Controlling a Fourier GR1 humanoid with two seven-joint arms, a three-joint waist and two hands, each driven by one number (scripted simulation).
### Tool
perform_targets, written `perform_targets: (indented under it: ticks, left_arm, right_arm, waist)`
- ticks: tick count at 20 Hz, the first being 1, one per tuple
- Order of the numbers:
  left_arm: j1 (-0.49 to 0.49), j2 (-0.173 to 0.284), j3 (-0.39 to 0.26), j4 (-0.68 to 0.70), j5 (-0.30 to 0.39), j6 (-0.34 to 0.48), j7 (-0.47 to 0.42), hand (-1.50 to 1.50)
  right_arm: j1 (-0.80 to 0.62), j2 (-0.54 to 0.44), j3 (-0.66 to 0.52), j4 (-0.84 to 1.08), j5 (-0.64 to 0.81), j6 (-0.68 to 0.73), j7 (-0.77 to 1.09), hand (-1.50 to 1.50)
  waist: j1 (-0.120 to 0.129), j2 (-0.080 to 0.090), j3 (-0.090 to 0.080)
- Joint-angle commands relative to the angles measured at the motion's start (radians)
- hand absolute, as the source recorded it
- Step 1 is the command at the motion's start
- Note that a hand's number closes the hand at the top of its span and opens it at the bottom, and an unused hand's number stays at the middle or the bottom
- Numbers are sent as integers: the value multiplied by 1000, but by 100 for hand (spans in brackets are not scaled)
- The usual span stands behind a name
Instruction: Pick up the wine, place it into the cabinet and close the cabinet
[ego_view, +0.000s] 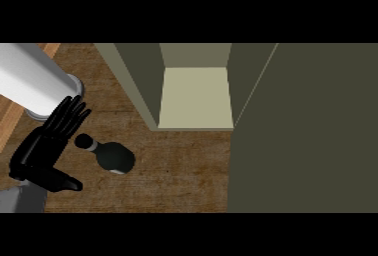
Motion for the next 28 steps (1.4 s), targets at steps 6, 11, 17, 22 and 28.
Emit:
perform_targets:
  ticks: [6,11,17,22,28]
  left_arm:
    - [-55,60,30,240,-92,-80,-167,-150]
    - [-79,29,-6,291,-150,-56,-215,-150]
    - [-176,5,-23,506,-221,-43,-308,-150]
    - [-220,40,-38,705,-322,-47,-507,-150]
    - [-238,-6,-76,769,-346,-14,-530,-150]
  right_arm:
    - [-44,28,37,10,35,-23,14,-150]
    - [-23,13,14,-60,15,-26,64,-150]
    - [-12,21,24,-29,18,-5,19,-150]
    - [14,19,-4,-40,-5,1,21,-150]
    - [56,32,35,8,55,41,-58,-150]
  waist:
    - [0,1,0]
    - [0,0,0]
    - [-6,1,0]
    - [-7,2,-1]
    - [-6,1,0]
